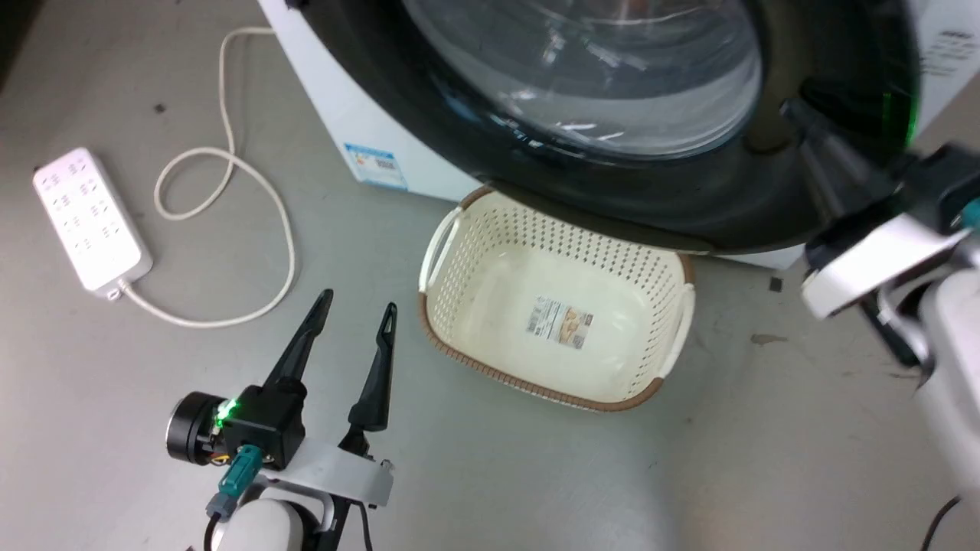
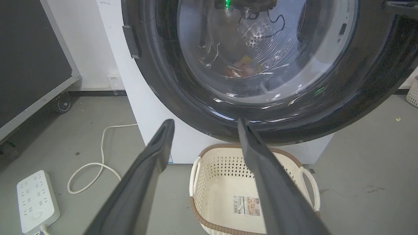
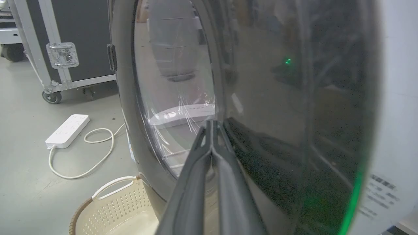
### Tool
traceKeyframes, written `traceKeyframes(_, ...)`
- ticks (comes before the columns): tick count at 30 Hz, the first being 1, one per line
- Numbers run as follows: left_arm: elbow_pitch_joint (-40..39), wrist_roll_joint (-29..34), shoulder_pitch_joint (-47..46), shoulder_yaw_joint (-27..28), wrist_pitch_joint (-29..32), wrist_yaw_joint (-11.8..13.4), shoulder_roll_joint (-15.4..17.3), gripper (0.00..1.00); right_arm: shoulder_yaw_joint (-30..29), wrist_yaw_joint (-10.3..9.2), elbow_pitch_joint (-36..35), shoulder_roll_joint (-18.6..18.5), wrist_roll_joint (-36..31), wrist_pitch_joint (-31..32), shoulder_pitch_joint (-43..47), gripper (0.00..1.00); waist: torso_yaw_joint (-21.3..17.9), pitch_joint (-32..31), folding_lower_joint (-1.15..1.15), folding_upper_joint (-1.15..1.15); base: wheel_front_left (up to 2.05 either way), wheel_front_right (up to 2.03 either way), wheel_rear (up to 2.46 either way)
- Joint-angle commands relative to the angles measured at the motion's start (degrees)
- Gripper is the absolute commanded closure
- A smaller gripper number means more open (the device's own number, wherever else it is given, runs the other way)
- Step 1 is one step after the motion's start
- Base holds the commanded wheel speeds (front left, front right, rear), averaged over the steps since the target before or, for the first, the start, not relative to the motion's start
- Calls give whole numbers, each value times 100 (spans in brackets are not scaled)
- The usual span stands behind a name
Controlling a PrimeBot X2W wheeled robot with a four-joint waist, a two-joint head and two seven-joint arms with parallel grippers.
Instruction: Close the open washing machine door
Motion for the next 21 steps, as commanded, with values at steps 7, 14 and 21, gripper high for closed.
traceKeyframes(7,-36,-4,-191,5,-25,-47,-49,0,-94,3,675,-308,323,140,-862,100,180,350,-2,0,0,0,0)
traceKeyframes(14,-22,-4,-268,23,-25,-55,-84,0,-421,3,1341,-319,306,232,-1368,100,193,479,-2,0,0,0,0)
traceKeyframes(21,-1,-2,-308,45,-25,-60,-112,0,-794,3,1947,-178,217,177,-1787,100,163,509,-2,0,0,0,0)
